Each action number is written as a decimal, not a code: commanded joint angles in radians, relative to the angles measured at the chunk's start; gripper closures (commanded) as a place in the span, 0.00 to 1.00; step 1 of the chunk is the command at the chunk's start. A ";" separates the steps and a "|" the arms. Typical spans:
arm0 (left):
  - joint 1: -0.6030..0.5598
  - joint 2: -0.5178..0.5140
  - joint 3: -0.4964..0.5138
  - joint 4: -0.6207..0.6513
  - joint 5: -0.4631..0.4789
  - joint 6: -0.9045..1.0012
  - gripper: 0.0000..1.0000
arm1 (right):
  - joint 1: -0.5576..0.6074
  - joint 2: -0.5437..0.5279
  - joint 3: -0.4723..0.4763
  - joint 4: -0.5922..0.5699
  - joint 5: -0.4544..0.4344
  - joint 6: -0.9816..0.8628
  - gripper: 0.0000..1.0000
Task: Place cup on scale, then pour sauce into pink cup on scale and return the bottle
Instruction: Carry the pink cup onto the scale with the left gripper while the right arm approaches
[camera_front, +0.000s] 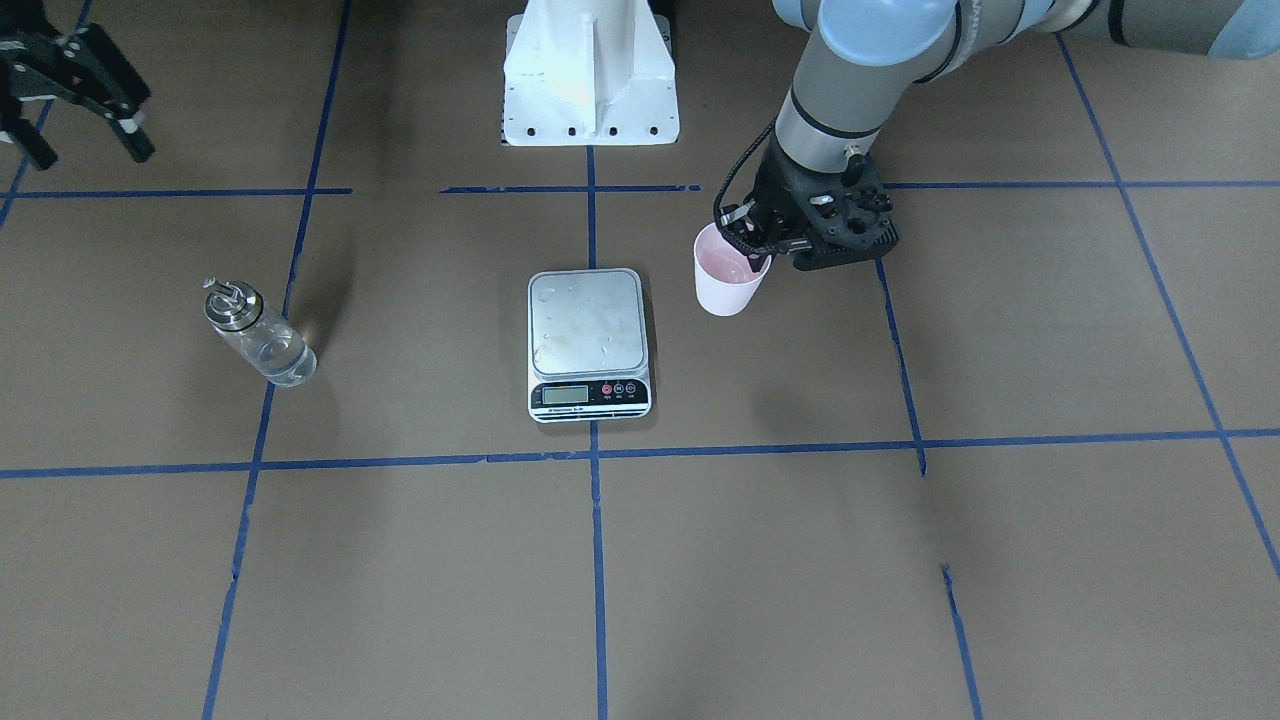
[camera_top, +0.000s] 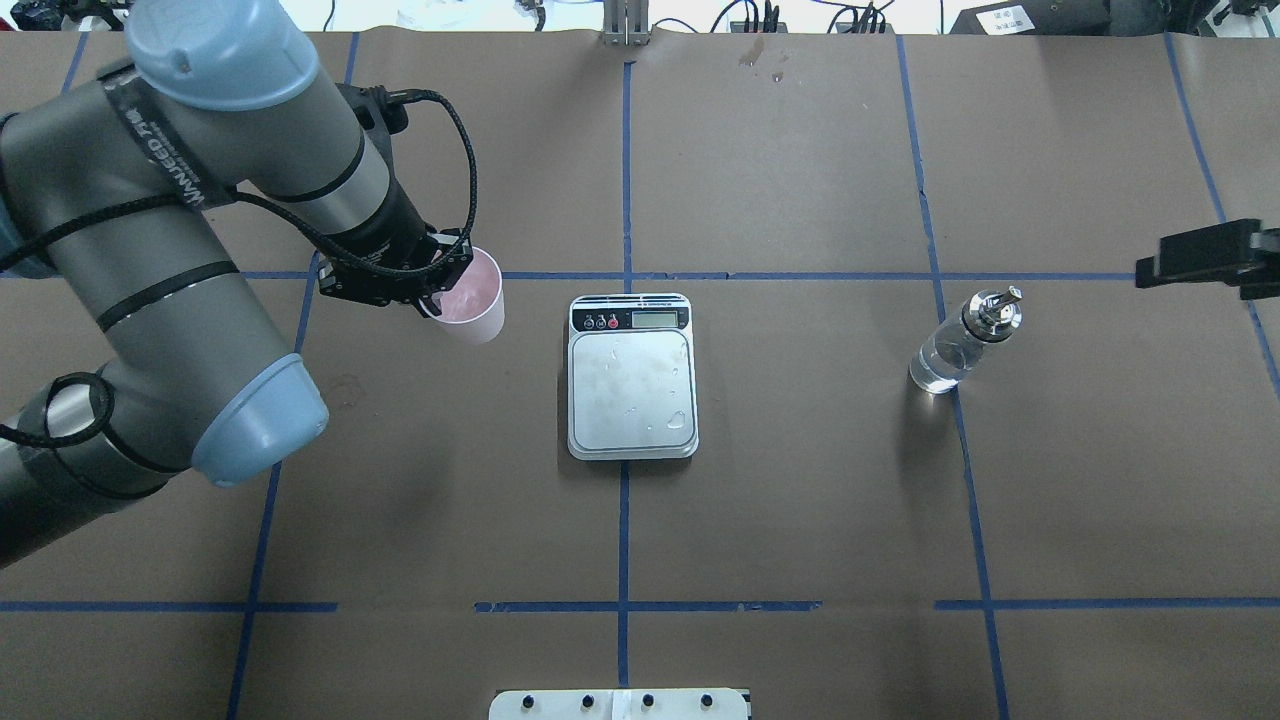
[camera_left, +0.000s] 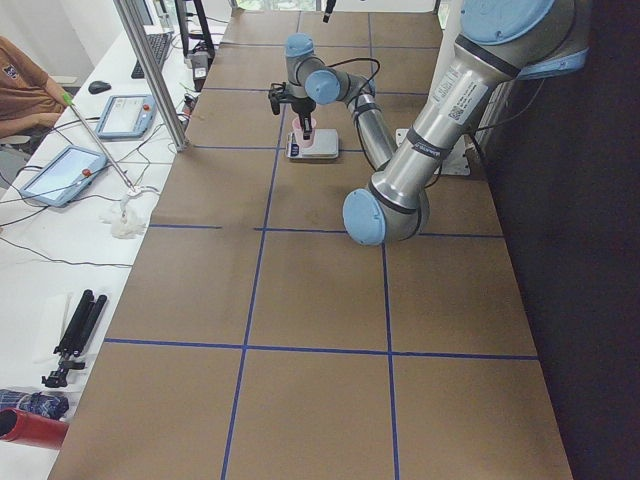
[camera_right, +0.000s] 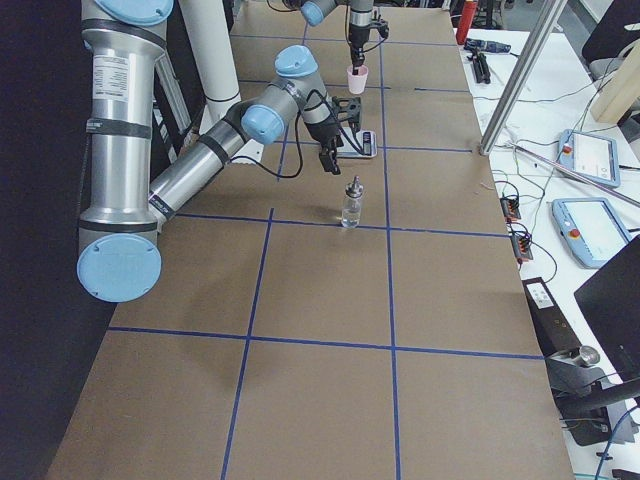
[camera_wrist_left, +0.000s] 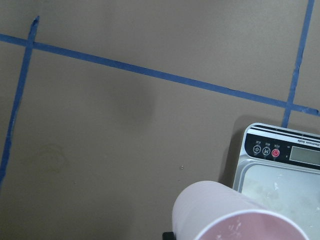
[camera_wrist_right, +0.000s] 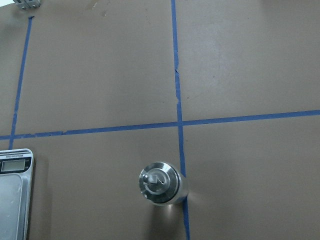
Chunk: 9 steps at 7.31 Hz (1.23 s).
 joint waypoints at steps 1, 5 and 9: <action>0.048 -0.108 0.138 -0.015 -0.003 -0.079 1.00 | -0.225 -0.002 0.010 0.031 -0.282 0.123 0.00; 0.101 -0.228 0.352 -0.141 -0.010 -0.166 1.00 | -0.472 -0.008 0.003 0.093 -0.666 0.223 0.00; 0.148 -0.218 0.392 -0.204 -0.008 -0.165 1.00 | -0.492 -0.080 -0.063 0.259 -0.723 0.238 0.00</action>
